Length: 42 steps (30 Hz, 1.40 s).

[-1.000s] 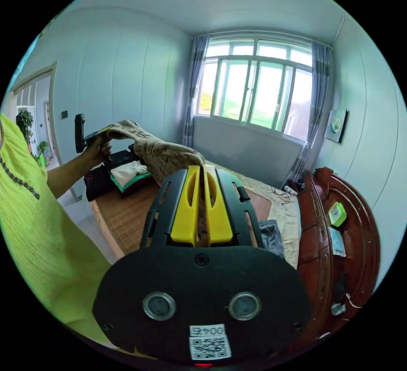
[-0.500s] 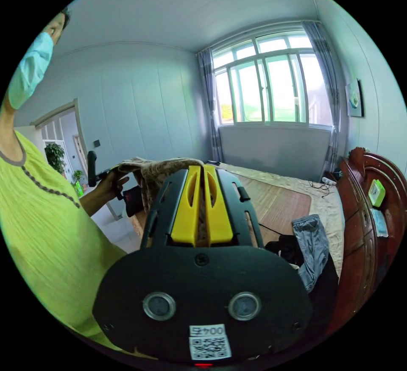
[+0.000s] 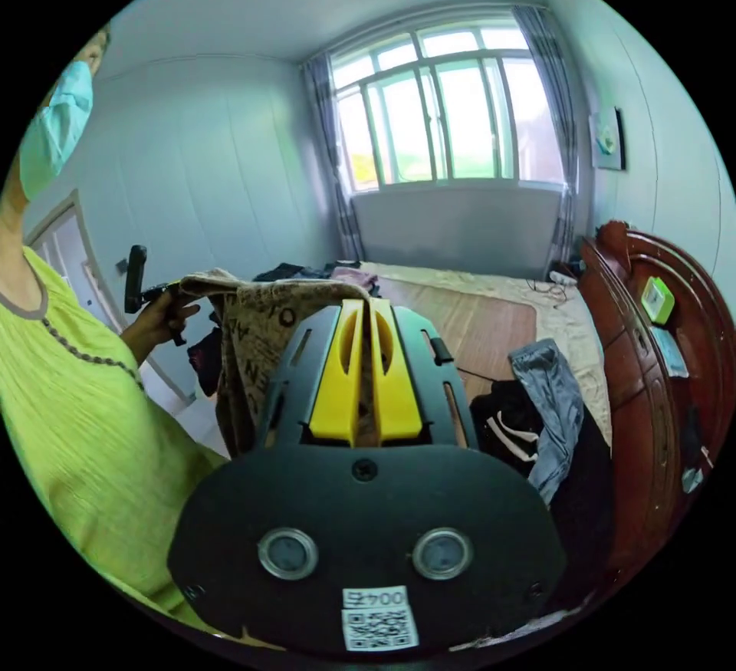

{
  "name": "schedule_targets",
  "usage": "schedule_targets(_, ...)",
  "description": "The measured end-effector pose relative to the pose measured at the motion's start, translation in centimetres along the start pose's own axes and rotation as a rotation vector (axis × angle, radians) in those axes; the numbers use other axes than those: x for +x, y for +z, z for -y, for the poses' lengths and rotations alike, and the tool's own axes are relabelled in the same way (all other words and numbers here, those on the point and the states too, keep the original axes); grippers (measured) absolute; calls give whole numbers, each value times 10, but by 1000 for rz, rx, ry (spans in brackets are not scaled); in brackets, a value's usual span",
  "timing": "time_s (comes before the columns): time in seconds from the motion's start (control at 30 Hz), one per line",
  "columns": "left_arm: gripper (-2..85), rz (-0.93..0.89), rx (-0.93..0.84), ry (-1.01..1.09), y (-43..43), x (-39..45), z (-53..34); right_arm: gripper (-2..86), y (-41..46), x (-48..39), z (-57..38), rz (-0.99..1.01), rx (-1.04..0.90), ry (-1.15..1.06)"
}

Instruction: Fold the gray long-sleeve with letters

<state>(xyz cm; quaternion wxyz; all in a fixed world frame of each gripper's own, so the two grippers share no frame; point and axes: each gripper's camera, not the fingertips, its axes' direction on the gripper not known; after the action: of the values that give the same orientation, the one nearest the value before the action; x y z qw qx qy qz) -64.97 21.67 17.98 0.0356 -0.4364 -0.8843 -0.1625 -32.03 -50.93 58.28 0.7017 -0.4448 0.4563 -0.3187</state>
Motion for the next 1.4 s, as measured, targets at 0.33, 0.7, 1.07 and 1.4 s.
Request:
schedule_targets(0.33, 5, -4, -444, -87, 372, -161, 3, 27, 383, 128, -47, -110, -387, 319)
schedule_targets(0.7, 116, 155, -611, -131, 529, -259, 16, 39, 537, 186, -114, -275, -337, 442)
schedule_targets(1.07, 19, -85, -666, -160, 379, -278, -166, 39, 588, -26, -352, -75, -819, 288)
schedule_targets(1.4, 5, 67, -813, 202, 415, -265, -241, -5, 699, -97, -392, -253, -906, -184)
